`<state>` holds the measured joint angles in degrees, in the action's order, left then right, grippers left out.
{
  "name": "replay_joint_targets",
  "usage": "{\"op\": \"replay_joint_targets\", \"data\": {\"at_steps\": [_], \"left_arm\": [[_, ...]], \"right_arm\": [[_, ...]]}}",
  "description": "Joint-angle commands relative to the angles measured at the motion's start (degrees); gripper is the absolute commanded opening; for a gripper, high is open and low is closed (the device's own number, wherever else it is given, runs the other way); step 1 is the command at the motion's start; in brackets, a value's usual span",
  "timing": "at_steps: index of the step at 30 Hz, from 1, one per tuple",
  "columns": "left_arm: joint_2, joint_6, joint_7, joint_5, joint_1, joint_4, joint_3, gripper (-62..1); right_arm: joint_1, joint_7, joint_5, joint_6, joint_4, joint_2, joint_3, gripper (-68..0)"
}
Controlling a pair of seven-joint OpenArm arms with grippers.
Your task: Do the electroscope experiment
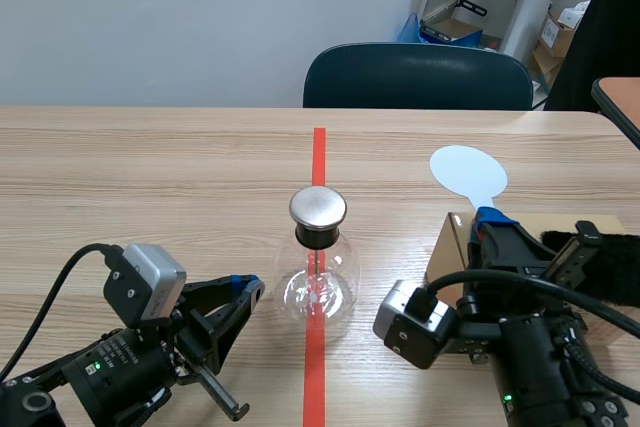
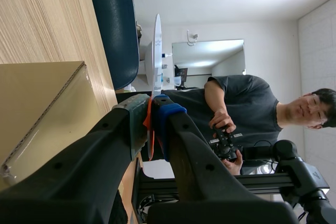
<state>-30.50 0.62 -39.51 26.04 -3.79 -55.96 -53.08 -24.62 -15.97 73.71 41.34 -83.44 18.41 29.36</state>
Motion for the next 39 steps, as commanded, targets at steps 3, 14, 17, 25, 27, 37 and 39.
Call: {"op": "replay_joint_targets", "data": {"at_steps": [3, 14, 17, 25, 27, 37, 39], "left_arm": [[0.0, 0.0, -1.0, 0.3, 0.1, -1.0, 0.3, -57.3], [0.0, 0.0, -1.0, 0.3, 0.1, -1.0, 0.3, -57.3], [0.0, 0.0, -1.0, 0.3, 0.1, -1.0, 0.3, -57.3], [0.0, 0.0, -1.0, 0.3, 0.1, -1.0, 0.3, -57.3], [0.0, 0.0, -1.0, 0.3, 0.1, -1.0, 0.3, -57.3], [0.0, 0.0, -1.0, 0.3, 0.1, -1.0, 0.3, -57.3], [0.0, 0.0, -1.0, 0.3, 0.1, -1.0, 0.3, -57.3]], "right_arm": [[0.9, -0.2, 0.1, 1.1, -0.7, 0.0, -0.2, -65.8], [0.9, 1.2, 0.1, 1.1, -0.7, 0.0, -0.2, -65.8], [0.9, 3.7, 0.1, 1.1, -0.7, 0.0, -0.2, -65.8], [1.0, 11.9, 0.1, 1.1, -0.7, 0.0, -0.2, -65.8], [1.0, 13.7, 0.1, 1.1, -0.7, 0.0, -0.2, -65.8], [1.0, 22.6, 0.1, 1.1, -0.7, 0.0, -0.2, -65.8], [1.0, 23.9, 0.1, 1.1, -0.7, 0.0, -0.2, -65.8]]}}
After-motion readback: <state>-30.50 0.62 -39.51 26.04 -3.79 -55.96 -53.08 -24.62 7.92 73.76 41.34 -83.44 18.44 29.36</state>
